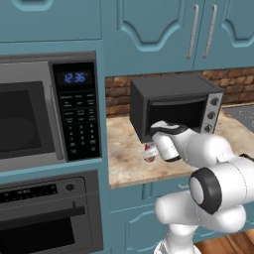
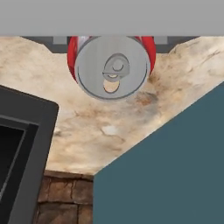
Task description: Four empty soda cans are scattered around the kitchen. Gather all the cans and cluster them next to the stove for recycling.
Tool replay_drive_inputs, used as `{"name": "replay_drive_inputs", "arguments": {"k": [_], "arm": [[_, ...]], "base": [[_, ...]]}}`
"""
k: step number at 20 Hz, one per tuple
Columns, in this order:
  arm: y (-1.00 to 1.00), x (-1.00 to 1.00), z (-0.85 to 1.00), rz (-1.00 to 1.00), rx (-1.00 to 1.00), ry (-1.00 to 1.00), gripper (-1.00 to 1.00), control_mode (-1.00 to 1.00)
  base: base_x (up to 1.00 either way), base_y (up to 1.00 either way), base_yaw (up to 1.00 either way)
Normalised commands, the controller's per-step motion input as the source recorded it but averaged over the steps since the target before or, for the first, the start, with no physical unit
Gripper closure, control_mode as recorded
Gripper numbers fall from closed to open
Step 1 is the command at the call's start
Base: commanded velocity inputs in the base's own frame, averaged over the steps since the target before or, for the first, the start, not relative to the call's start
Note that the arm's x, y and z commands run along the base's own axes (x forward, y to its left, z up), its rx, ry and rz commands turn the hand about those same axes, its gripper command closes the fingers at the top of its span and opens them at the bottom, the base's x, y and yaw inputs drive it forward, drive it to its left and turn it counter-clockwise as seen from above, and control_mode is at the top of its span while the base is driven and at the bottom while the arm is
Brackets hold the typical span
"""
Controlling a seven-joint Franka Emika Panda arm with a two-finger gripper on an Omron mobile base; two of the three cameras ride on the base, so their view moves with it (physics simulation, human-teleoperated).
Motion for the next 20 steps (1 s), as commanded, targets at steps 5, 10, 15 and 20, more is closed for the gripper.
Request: {"name": "replay_drive_inputs", "arguments": {"k": [5,10,15,20], "arm": [[-0.29,-0.01,0.18,-0.28,0.0,0.03,1.0,-1.0],[-0.26,-0.07,0.36,-0.25,0.0,0.06,1.0,-1.0],[-0.23,-0.11,0.43,-0.2,0.0,0.05,1.0,-1.0],[-0.16,-0.16,0.41,-0.15,0.0,0.03,1.0,-1.0]], "base": [[0.0,0.0,0.0],[0.0,0.0,0.0],[0.0,0.0,0.0],[0.0,0.0,0.0]]}}
